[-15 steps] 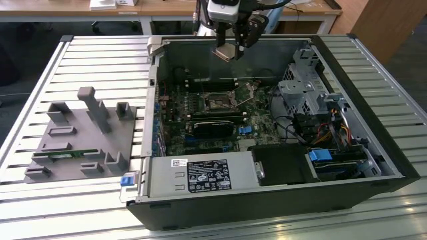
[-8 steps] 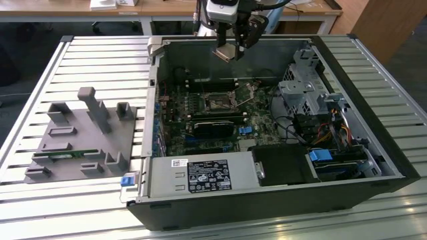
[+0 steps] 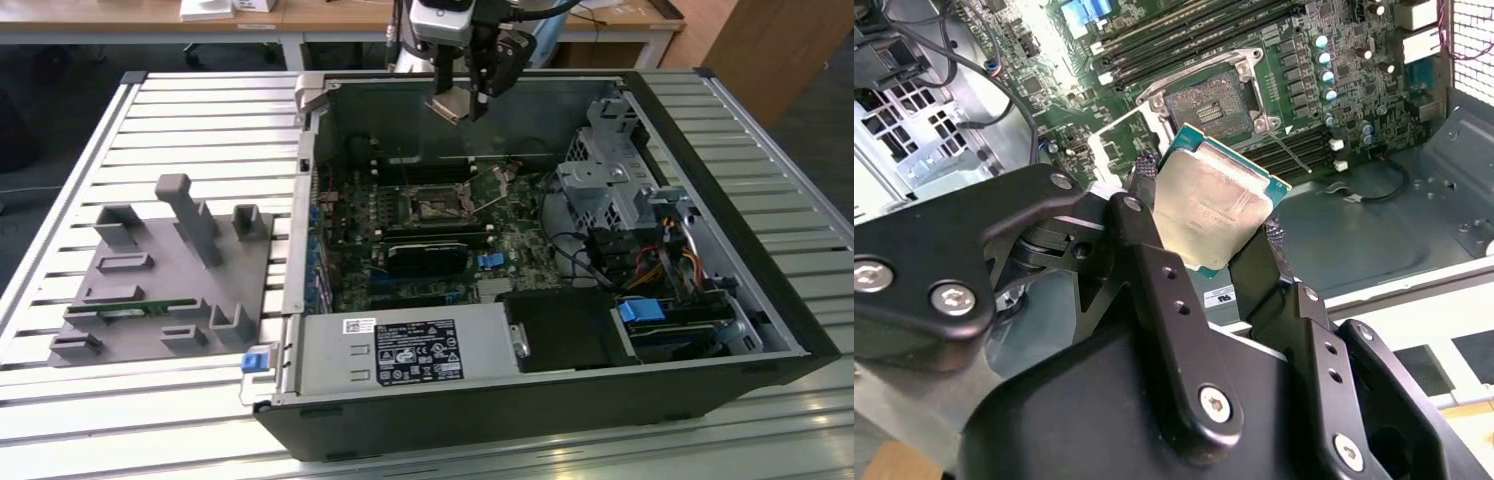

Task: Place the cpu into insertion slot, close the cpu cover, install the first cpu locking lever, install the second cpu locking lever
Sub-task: 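Place the cpu into insertion slot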

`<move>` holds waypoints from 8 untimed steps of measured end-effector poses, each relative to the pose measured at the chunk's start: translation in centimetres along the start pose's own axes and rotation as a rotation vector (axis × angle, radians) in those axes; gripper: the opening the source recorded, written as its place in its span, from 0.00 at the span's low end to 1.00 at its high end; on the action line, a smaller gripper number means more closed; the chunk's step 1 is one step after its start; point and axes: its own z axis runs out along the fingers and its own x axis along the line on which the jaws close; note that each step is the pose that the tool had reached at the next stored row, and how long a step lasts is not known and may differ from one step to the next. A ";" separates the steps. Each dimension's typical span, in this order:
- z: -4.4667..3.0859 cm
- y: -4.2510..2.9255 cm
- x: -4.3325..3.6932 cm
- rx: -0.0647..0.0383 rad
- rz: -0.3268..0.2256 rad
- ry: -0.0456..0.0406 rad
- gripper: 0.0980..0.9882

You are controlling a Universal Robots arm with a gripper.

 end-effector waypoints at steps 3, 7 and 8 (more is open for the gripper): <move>0.00 0.00 0.00 0.000 0.009 -0.0008 0.50; 0.00 0.00 0.00 0.000 0.021 -0.0018 0.50; 0.00 0.00 0.00 0.000 0.024 -0.0021 0.50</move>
